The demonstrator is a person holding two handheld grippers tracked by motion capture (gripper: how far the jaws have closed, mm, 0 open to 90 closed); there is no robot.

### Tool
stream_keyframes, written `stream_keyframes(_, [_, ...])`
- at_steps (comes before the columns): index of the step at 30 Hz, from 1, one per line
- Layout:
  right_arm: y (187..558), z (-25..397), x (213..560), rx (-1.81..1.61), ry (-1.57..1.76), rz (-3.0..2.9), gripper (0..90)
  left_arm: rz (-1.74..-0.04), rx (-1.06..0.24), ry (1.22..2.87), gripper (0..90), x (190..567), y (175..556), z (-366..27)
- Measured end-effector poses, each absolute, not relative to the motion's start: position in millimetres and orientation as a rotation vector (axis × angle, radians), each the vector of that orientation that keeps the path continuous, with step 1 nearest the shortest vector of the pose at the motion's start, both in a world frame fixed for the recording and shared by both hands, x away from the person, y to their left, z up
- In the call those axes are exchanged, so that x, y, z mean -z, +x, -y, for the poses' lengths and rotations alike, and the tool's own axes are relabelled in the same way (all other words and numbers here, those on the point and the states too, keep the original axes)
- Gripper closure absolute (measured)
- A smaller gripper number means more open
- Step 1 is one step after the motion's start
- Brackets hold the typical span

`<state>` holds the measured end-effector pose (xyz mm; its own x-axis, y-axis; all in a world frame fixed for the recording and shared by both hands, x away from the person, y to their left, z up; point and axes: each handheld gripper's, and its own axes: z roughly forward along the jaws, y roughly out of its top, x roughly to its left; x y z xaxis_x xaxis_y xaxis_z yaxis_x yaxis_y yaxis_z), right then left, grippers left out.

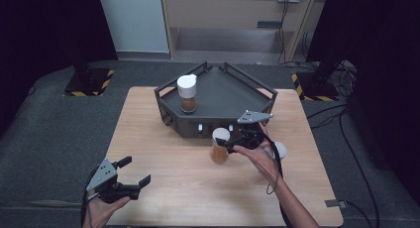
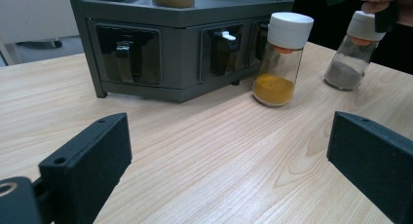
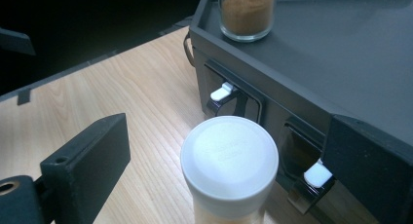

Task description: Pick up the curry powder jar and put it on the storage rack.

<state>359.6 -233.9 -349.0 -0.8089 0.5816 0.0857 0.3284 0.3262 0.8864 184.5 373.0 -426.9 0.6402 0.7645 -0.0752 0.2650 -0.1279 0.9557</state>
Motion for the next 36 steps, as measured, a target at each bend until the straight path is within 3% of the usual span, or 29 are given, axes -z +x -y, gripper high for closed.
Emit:
stream_keyframes(24, [371, 217, 378, -1.422, 0.875, -2.398, 11.8, -0.849, -0.531, 1.697, 1.4, 427, 185, -373])
stream_keyframes(32, [372, 215, 384, -1.415, 0.873, -2.395, 21.6, -0.851, -0.529, 1.697, 1.4, 427, 185, -373])
stream_keyframes(36, [370, 212, 384, -1.390, 0.855, -2.391, 32.7, -0.851, -0.529, 1.698, 1.4, 427, 185, -373])
